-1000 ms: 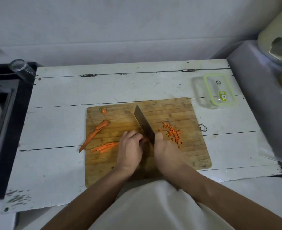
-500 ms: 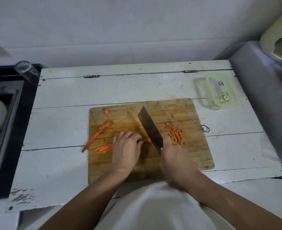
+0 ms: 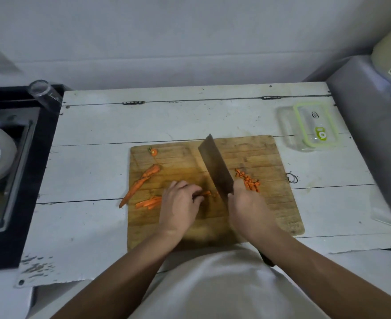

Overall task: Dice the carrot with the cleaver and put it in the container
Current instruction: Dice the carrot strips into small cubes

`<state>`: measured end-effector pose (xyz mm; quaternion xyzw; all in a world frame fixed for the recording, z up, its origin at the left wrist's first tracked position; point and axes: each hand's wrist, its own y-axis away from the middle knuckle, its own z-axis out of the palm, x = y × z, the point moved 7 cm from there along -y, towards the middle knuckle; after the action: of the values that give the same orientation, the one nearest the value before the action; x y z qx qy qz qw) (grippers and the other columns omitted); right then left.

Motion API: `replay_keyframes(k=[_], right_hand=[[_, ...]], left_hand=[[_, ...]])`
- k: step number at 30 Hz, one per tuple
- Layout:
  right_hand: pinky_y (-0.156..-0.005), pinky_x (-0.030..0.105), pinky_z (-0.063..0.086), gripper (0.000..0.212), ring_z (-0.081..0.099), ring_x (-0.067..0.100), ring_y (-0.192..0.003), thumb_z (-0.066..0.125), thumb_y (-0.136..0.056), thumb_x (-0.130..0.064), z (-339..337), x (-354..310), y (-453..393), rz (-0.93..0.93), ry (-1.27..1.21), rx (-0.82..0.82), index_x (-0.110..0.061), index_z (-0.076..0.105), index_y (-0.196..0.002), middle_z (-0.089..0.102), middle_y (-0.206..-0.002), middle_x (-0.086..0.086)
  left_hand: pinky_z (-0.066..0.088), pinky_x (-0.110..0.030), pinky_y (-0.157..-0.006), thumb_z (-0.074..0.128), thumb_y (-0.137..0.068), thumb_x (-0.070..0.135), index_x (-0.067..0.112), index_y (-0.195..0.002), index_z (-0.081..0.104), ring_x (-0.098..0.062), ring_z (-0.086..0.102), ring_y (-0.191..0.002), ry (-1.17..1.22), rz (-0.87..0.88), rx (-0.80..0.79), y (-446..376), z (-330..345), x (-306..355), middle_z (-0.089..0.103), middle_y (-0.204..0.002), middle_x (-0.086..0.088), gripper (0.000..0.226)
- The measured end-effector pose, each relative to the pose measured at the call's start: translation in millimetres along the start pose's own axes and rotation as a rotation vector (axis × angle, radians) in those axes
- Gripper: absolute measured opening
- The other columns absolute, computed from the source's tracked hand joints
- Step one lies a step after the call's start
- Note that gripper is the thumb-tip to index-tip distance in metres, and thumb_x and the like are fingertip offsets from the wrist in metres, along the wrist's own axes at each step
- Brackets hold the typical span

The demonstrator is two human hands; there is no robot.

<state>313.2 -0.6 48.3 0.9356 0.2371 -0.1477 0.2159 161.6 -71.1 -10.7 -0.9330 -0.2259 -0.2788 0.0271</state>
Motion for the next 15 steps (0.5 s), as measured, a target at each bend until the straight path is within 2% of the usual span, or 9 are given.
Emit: replay_keyframes(k=[3,6,11,15], right_hand=[[-0.059,0.039,0.049,0.008,0.063,0.027,-0.071,0.04,-0.105,-0.028,2.5,1.7,12.2,-0.031,0.068,-0.007,-0.021,0.04,-0.108,0.063,-0.081,0.004],[-0.062,0.044,0.055,0.005,0.065,0.026,-0.071,0.041,-0.104,-0.022,12.4,-4.9,18.1,-0.041,0.112,-0.041,-0.023,0.037,-0.103,0.064,-0.081,0.003],[-0.07,0.043,0.059,0.014,0.07,0.028,-0.079,0.039,-0.102,-0.009,26.5,-24.6,6.2,-0.017,0.156,-0.054,-0.019,0.039,-0.112,0.068,-0.088,0.006],[-0.07,0.047,0.059,0.006,0.067,0.029,-0.076,0.04,-0.103,-0.015,19.5,-36.9,-19.2,-0.011,0.067,-0.014,-0.02,0.039,-0.1,0.064,-0.084,0.006]], left_hand=[[0.048,-0.036,-0.09,0.073,-0.092,0.03,0.026,-0.111,0.077,-0.015,0.057,-0.1,0.025,-0.016,0.026,2.3,-2.7,0.3,0.069,-0.102,0.007,0.019],[0.046,-0.034,-0.084,0.074,-0.091,0.025,0.027,-0.098,0.078,-0.016,0.056,-0.094,-0.001,-0.009,0.053,3.2,-5.4,4.1,0.068,-0.093,0.007,0.009],[0.045,-0.04,-0.075,0.075,-0.088,0.019,0.026,-0.088,0.078,-0.021,0.054,-0.087,-0.057,0.01,0.072,-0.9,-4.1,4.6,0.067,-0.085,0.006,0.008],[0.037,-0.032,-0.073,0.074,-0.087,0.016,0.027,-0.088,0.077,-0.018,0.051,-0.086,-0.074,0.033,0.057,-0.6,-4.0,5.7,0.066,-0.086,0.007,0.011]])
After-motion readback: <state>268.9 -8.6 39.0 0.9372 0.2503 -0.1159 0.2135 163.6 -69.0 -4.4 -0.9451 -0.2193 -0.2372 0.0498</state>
